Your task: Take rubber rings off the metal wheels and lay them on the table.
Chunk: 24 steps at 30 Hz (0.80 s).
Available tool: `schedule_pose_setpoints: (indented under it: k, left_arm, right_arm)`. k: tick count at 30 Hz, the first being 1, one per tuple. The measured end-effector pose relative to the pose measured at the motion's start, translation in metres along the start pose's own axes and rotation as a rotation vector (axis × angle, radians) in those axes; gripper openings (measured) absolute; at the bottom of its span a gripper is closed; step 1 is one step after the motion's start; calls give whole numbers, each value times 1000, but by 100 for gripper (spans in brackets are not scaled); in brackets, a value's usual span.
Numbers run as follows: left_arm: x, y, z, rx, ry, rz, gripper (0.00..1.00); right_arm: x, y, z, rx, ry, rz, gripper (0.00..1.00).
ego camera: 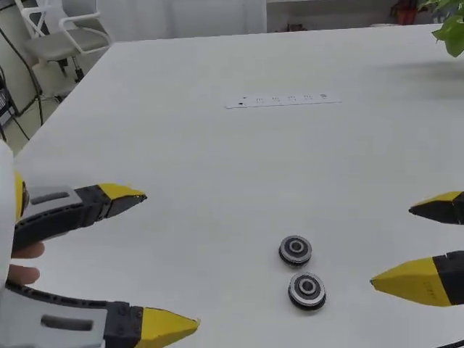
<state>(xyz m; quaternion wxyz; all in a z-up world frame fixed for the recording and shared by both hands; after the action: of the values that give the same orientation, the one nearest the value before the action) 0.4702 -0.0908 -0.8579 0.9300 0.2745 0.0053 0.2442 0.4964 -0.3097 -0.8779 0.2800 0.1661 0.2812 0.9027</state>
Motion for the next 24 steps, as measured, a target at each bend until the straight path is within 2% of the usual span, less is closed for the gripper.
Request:
schedule_pose_setpoints:
  k: [7,11,16,18,20,24]
  left_arm:
    - [4,-9,16,-8,-62,-36,83]
    - [6,-13,21,4,-104,-57,82]
    - [12,-20,37,-24,-132,-77,81]
    - [12,-25,40,-9,-156,-92,80]
    - [13,-31,47,4,-196,-97,80]
    - [10,-42,62,-31,-232,-134,80]
  right_arm:
    - [-3,-6,18,-15,44,11,74]
    - [-3,-12,26,-1,83,25,74]
    - [-3,-21,35,1,115,41,73]
    - [-2,-25,37,9,133,40,73]
    - [1,-30,40,0,159,55,73]
    - [8,-41,46,-37,155,112,72]
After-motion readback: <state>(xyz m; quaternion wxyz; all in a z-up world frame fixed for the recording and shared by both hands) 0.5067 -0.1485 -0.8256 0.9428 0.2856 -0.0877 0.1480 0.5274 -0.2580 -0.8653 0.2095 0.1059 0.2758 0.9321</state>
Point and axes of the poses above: the centre of the closed fingertips' face, and the gripper's own axes: y roughly backward along the fingers, x roughly to its left, z roughly out of its top, the point moved 3 cm from there along y, roughly backward along the fingers, and after that the axes turned 2 degrees about -z, right-handed, at the moved point
